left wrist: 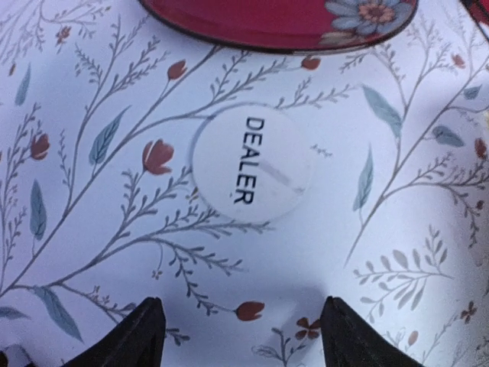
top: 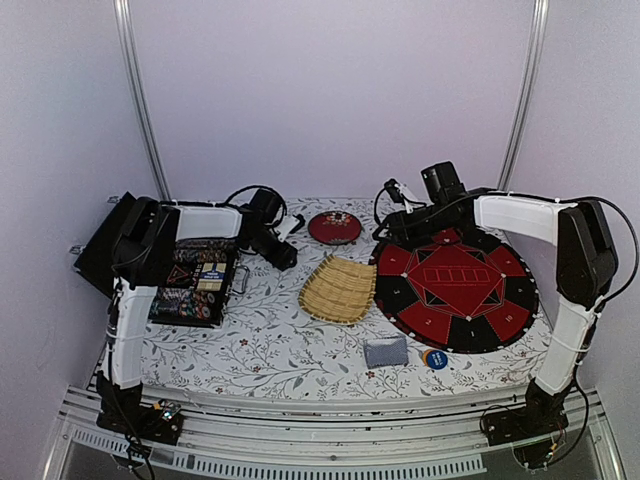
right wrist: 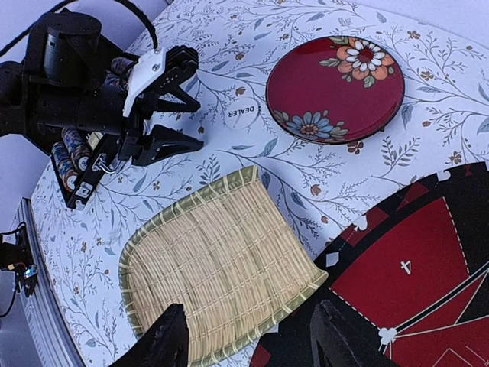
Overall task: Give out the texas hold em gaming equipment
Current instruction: Pick up the dealer button from the center of the board.
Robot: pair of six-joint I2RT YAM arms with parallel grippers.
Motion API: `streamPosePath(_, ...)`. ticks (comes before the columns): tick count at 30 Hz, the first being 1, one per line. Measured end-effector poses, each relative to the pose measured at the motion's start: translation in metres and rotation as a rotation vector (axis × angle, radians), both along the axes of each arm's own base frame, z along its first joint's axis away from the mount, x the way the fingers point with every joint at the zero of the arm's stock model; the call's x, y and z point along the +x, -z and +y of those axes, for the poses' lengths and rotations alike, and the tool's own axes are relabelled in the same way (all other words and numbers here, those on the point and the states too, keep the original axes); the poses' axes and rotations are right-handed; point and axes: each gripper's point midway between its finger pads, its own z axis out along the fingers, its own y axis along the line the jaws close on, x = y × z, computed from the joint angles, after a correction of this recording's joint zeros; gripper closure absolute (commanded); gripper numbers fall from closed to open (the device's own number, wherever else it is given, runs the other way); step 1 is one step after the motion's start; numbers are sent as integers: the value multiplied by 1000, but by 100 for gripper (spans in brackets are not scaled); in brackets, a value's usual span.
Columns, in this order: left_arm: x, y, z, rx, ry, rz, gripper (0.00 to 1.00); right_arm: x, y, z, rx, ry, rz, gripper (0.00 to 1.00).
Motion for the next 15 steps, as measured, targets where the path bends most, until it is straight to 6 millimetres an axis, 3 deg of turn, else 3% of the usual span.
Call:
streamPosePath(3,4,-1,-8,-29,22,22,20,0,1,0,0,2,3,43)
streamPosePath(9,36,1,-33,-73,40,17,20,-7,-1,-4,2,7,2,43)
streamPosePath(15,37,1,-36,-39,34,22,23,-7,-10,-4,10,9,-20,43)
